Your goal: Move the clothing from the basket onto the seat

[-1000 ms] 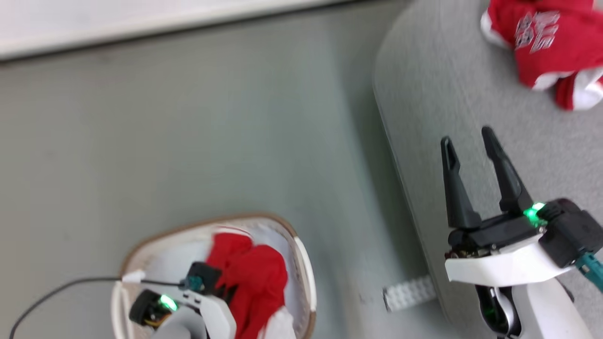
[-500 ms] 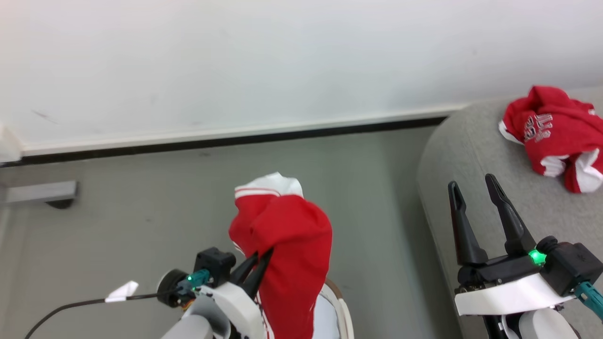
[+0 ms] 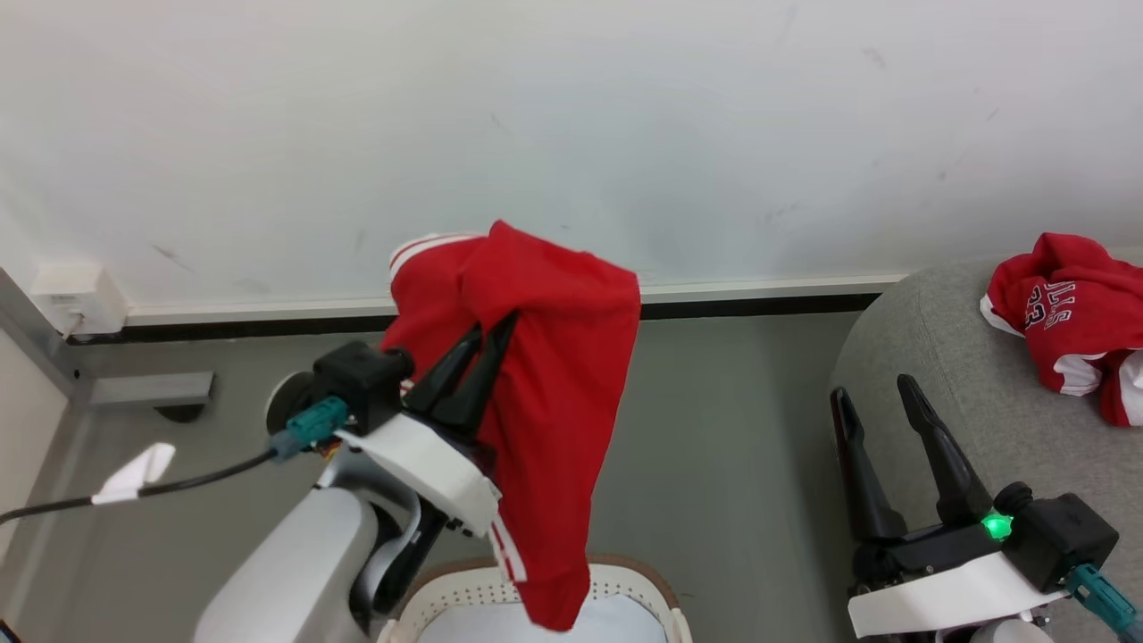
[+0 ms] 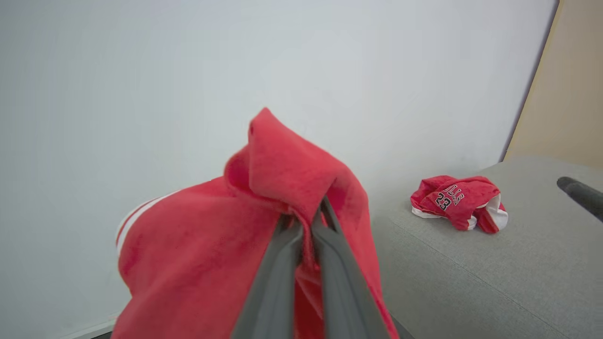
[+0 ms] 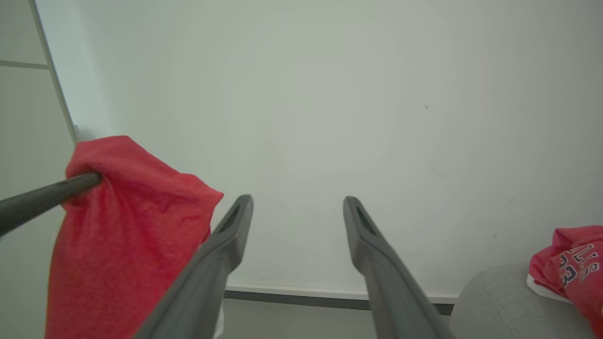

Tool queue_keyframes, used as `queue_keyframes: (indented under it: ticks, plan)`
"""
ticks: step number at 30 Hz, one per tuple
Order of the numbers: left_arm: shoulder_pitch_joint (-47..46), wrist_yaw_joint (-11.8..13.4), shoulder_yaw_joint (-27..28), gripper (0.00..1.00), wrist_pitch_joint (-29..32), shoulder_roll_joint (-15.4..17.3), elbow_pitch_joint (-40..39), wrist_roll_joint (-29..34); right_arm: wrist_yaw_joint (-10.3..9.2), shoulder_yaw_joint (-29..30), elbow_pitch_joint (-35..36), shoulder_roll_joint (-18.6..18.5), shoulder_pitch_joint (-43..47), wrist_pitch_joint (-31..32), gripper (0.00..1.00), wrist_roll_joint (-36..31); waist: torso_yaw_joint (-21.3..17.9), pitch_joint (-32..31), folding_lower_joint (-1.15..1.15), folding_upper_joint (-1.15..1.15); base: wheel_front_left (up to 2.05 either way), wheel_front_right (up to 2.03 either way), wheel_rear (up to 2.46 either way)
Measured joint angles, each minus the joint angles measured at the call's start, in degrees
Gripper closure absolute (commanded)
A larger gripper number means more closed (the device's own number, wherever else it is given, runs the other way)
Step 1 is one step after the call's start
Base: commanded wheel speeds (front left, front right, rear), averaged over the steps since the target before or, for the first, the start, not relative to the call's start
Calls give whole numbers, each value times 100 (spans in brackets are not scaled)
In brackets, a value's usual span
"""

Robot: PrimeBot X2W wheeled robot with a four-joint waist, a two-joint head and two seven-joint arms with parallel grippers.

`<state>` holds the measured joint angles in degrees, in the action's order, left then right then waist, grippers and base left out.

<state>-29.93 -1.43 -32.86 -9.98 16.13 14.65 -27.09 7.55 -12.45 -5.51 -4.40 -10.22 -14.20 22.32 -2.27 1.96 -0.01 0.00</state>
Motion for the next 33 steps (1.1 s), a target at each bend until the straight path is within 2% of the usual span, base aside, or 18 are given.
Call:
queue_keyframes:
  ticks: [8, 20, 27, 33]
  plan:
    - [-62, 258, 256, 100, 444, 153, -854, -278, 0, -212, -80, 37, 65, -8, 0, 41, -19, -90, 0, 0, 0, 0, 0]
    - [211, 436, 313, 100, 510, 258, -1183, -370, 0, -456, -131, -8, 57, 7, 0, 75, -97, -145, 1, 0, 0, 0, 0]
    - [249, 433, 210, 100, 515, 242, -1318, -371, 0, -1112, -168, -180, -132, 162, 0, 300, -29, -122, 1, 0, 0, 0, 0]
    - [242, 375, 24, 100, 530, 136, -1433, -368, 0, -1913, -443, -630, -792, 365, 0, 1021, 100, -49, 2, 0, 0, 0, 0]
